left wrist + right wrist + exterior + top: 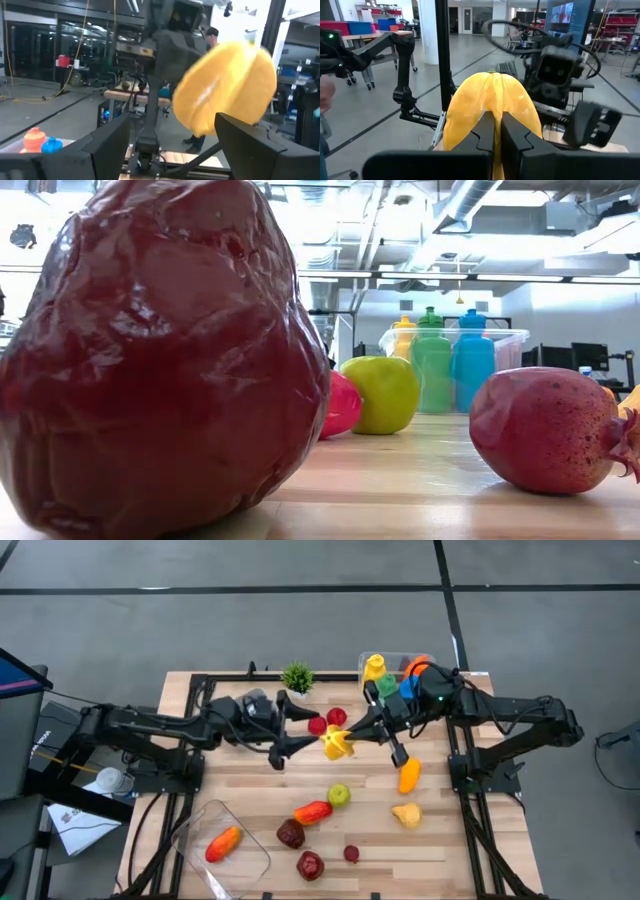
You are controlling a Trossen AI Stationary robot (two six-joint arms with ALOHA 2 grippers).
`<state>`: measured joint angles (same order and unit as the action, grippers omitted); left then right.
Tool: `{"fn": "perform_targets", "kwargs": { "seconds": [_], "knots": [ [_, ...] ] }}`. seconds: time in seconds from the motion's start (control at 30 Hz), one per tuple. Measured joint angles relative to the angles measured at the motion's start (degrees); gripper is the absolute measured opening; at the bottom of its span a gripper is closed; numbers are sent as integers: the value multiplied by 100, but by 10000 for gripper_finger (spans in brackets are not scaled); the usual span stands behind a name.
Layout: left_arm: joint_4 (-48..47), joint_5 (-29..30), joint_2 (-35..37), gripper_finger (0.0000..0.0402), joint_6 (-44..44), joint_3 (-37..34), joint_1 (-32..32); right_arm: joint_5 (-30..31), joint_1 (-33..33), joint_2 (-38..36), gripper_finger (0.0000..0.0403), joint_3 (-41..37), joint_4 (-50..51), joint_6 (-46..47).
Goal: Pick & Place Food Item
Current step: Put the yellow star fruit into the bottom transparent bin
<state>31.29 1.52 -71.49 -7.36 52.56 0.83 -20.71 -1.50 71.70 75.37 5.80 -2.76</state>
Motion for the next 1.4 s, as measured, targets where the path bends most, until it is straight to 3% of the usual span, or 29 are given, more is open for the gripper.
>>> {"fn": "perform_targets", "kwargs": {
  "seconds": [0.67, 0.8, 0.97, 1.1, 1.4],
  "knots": [
    [338, -241, -187, 219, 441, -15, 13, -43, -144, 309, 5, -2, -76, -20],
    [276, -273, -179, 183, 490, -11, 11, -54, -144, 358, 5, 9, -111, 24],
    [220, -316, -168, 100, 844, -11, -4, -35, -153, 361, 12, 4, -98, 26],
    [221, -338, -168, 21, 1025, -11, -4, -31, -214, 359, 33, 4, -109, 127],
    [34, -242, -72, 7, 993, 2, -15, -27, -289, 85, 131, -15, -92, 139]
  ]
}}
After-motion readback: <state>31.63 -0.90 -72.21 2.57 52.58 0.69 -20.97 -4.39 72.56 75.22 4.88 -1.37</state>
